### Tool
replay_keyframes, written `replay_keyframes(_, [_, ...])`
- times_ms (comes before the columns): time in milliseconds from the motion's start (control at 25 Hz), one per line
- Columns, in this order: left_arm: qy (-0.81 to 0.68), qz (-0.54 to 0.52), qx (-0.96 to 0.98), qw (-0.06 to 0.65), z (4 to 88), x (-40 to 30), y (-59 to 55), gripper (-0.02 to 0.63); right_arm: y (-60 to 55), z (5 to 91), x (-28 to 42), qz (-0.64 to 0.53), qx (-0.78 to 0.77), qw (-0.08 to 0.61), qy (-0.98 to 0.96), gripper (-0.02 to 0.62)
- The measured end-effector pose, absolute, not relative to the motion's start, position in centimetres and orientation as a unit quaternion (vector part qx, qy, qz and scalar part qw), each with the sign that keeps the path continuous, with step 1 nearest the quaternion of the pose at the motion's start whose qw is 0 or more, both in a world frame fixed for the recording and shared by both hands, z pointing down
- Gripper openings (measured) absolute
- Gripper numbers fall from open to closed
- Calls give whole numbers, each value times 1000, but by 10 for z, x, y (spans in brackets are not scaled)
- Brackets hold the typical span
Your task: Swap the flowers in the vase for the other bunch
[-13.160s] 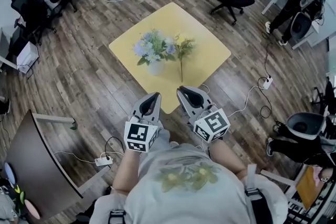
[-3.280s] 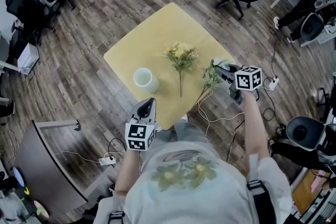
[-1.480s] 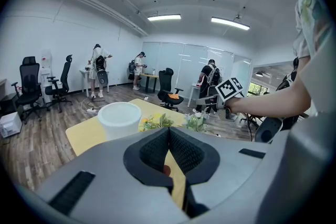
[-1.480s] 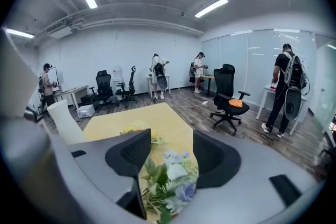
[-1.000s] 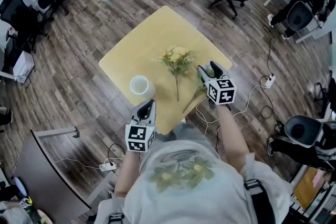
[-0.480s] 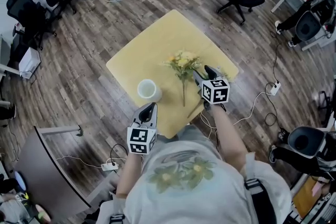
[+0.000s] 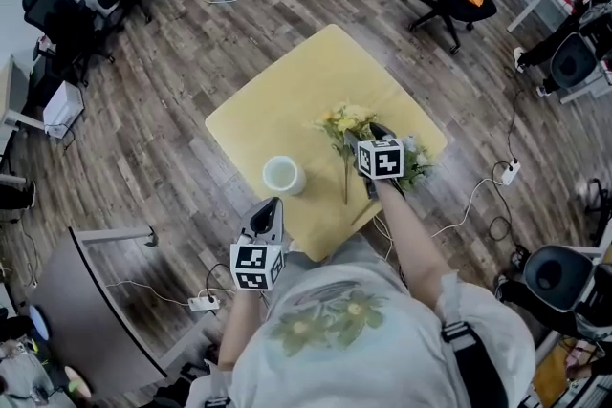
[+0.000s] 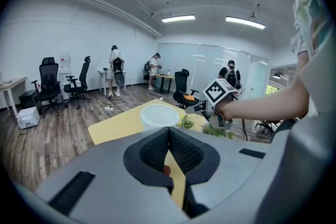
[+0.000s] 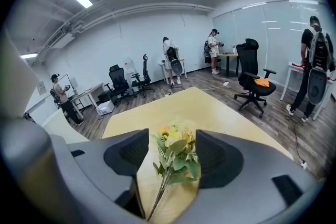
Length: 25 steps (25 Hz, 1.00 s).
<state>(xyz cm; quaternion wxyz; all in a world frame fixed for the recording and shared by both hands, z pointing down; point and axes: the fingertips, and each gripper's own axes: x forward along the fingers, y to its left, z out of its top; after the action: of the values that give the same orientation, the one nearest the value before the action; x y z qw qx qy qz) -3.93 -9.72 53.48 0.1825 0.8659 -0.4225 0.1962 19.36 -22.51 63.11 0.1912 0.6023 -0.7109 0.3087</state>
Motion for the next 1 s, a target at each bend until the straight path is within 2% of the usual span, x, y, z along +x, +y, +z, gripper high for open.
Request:
replay_keyframes(520, [-461, 209, 835, 216, 559, -71, -118, 15, -272, 693, 193, 350, 626, 229, -658, 259])
replay_keyframes(1000, [-466, 218, 822, 243, 581, -73, -140, 15, -292, 749, 190, 393, 616, 274, -626, 261])
